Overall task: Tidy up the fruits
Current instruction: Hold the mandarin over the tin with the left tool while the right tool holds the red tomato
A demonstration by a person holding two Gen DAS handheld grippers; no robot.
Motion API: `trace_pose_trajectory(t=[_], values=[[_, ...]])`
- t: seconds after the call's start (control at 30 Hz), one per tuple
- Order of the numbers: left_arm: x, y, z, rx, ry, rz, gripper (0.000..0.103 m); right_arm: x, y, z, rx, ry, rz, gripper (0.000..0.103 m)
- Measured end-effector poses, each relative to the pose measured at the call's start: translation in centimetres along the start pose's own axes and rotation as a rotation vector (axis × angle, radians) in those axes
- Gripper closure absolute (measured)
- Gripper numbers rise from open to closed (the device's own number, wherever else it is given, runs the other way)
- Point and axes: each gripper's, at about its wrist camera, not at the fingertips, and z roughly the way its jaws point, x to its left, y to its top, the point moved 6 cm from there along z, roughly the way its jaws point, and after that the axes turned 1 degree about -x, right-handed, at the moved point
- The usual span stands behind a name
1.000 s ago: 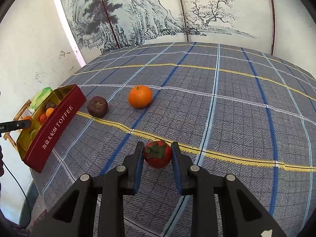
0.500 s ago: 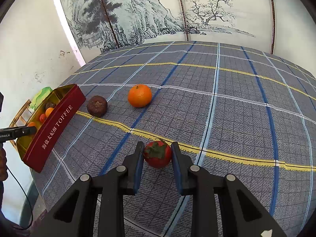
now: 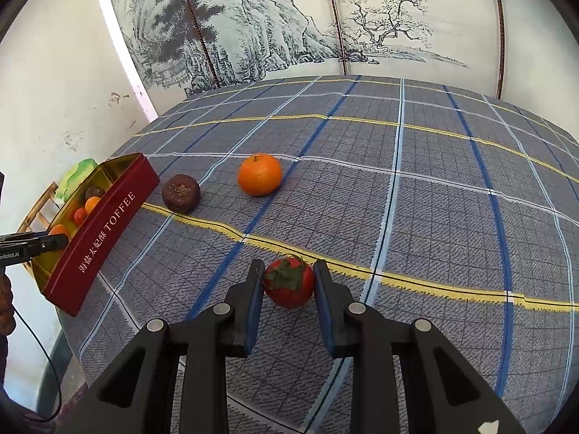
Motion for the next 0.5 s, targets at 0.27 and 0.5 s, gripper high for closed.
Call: trace_pose_trajectory(t=[0.27, 0.5], values=[[-0.16, 0.13, -0.31, -0.019, 0.028, 0.024, 0.064, 0.08, -0.03, -0.06, -0.001, -0.001, 0.001, 0.078], [-0.18, 0.54, -0.38, -0.031, 0.045, 0.035, 0.064, 0.18, 0.01, -0.12, -0.003, 0.0, 0.002, 0.078]])
